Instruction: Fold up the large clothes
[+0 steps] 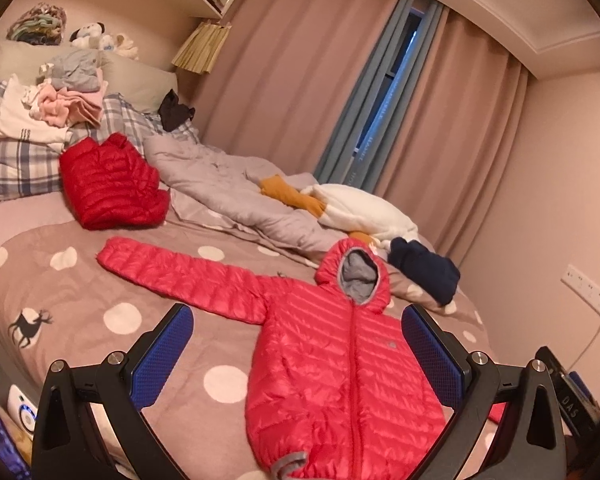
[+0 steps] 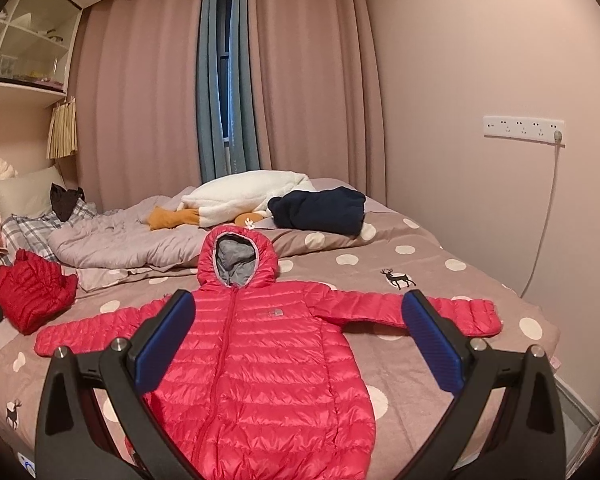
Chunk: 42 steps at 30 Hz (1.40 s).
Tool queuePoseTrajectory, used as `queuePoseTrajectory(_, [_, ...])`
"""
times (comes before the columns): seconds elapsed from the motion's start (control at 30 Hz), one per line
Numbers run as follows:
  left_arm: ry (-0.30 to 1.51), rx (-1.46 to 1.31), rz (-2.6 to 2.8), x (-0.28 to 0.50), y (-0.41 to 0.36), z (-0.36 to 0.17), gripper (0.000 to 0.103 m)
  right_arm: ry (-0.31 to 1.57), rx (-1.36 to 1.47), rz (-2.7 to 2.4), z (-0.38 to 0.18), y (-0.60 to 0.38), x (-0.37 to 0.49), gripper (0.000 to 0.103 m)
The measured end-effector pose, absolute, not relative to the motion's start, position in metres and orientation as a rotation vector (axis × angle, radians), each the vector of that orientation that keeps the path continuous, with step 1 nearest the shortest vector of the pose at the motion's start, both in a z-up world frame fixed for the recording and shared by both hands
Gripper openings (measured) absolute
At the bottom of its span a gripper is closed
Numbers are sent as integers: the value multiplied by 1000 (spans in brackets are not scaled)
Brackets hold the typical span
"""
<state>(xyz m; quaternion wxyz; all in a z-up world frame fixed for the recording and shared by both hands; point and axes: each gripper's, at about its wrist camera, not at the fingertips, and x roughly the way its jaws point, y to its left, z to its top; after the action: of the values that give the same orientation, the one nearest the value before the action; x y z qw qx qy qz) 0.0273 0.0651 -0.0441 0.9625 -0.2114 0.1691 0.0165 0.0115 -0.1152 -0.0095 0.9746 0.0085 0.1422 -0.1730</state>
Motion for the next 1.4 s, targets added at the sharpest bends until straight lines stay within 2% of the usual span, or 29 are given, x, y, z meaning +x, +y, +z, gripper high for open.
queuePoseTrajectory(1.4, [335, -396, 134, 28, 60, -49, 103, 388, 17, -294, -35, -108, 38, 103])
